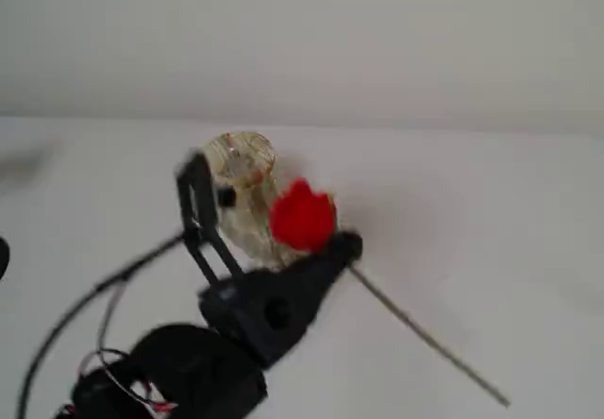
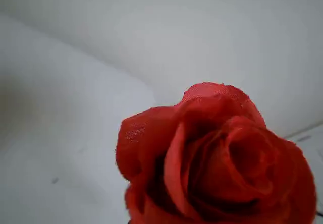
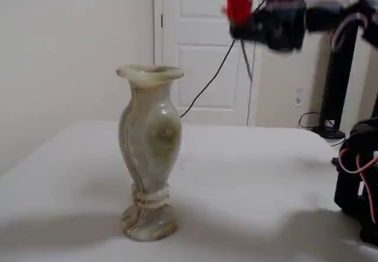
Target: Pick up rose from vase and place it onto the table
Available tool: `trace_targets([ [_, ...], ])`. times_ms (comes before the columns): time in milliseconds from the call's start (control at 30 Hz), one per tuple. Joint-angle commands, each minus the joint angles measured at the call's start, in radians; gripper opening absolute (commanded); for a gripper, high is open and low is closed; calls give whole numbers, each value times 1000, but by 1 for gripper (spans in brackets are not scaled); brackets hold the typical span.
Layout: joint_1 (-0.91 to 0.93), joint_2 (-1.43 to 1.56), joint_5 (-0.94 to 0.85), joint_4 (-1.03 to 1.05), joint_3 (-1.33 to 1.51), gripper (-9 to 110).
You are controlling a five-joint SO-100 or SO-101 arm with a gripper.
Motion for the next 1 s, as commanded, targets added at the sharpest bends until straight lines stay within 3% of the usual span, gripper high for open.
trace_targets([
  [0,-38,169,-26,-127,324,0],
  [233,-75,491,-95,-155,746,0],
  [333,-86,489,-75,-137,765,0],
  [567,-118,479,-9,-135,756,13],
  [767,-155,288,46,-334,703,22],
  [967,-114,-238,86,-683,474,29],
])
